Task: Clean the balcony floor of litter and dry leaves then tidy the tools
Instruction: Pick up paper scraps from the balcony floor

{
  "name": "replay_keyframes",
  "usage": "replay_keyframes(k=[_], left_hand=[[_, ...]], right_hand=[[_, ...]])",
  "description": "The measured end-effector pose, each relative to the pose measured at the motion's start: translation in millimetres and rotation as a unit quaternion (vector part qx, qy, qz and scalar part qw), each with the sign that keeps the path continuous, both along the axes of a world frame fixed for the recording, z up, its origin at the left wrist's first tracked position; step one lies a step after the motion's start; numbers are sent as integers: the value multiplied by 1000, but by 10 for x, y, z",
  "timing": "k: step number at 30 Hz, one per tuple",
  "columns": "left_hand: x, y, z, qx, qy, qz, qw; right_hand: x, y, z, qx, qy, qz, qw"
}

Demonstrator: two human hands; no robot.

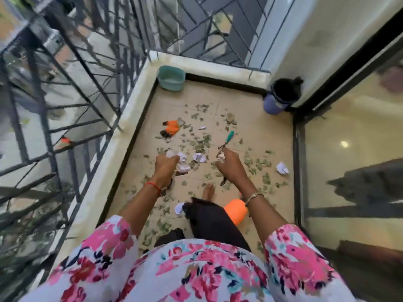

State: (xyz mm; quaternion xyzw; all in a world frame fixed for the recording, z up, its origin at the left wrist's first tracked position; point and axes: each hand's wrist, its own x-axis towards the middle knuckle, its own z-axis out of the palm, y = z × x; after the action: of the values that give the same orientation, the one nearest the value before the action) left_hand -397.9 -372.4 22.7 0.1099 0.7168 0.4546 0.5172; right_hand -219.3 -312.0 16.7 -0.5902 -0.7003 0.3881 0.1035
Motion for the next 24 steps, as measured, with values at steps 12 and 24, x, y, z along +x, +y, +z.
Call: replay_keyframes(k=[12, 24], left_hand=[[874, 2576, -143, -17, -23, -208, 978], [2055, 4864, -166, -79, -198, -205, 955]], right_hand=[[940, 2251, -175, -42, -33, -49, 997], [2093, 4193, 80, -80, 176, -397, 897]])
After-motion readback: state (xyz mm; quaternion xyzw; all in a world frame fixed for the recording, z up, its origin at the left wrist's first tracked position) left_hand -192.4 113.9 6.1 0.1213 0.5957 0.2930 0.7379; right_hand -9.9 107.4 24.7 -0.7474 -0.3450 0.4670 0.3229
